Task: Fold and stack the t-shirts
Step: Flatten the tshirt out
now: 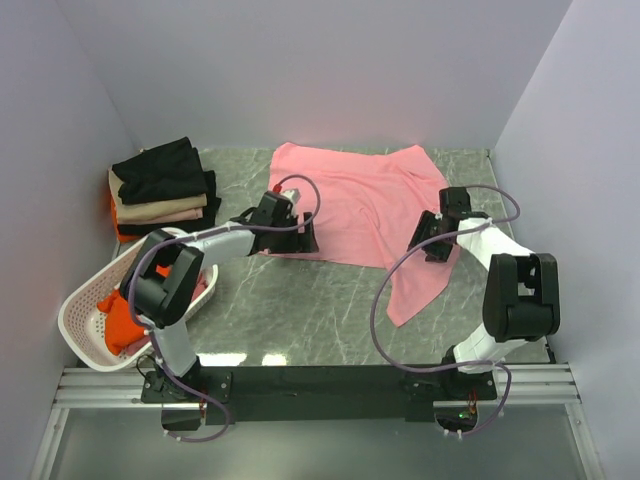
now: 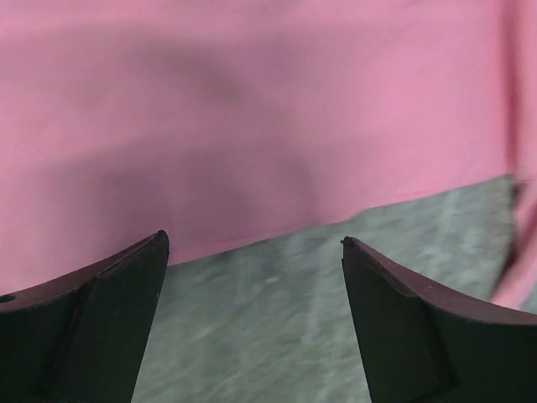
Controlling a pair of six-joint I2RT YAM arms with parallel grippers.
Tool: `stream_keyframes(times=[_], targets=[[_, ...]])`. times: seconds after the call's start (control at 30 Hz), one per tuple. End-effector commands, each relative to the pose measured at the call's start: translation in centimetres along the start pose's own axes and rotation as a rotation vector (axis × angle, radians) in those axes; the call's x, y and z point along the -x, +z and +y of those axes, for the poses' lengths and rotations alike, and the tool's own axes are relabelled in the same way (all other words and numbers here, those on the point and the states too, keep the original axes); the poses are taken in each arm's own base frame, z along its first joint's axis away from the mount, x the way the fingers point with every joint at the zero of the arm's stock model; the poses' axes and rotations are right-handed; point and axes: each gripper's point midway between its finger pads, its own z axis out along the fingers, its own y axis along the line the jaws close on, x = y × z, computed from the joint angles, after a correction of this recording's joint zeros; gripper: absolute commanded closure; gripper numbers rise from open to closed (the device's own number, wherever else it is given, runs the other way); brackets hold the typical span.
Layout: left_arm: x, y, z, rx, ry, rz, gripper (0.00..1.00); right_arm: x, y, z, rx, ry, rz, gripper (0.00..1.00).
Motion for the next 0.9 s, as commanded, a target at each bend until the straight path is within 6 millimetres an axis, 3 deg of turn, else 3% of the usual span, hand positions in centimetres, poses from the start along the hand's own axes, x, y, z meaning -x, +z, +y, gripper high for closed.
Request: stream_keyframes(times=[0.0, 0.17, 0.53, 0.73, 0.87], targets=[[0.3, -0.8, 2.5, 0.008, -0.053, -0.026, 0.10, 2.2, -0.1, 0.6, 0.007, -0.014, -0.057, 0.37], [-1.1, -1.7, 6.0, 0.069, -0.089, -0.015, 0.10, 2.5, 0.4, -1.3, -0.046, 0.007, -0.056, 0.38], [-1.1, -2.6, 10.1, 0.157, -0.142, -0.025, 0.10, 3.4, 1.2, -3.9, -0.160, 0.014, -0.053, 0.39], [0.9, -3.8, 13.0, 0.219, -0.199, -0.070, 0.10, 3.9, 2.0, -5.4, -0.210, 0.030, -0.033, 0.39], [2.7, -4.4, 13.4, 0.230, -0.211, -0.107, 0.10, 4.4, 2.5, -5.7, -0.223, 0.034, -0.021, 0.39]])
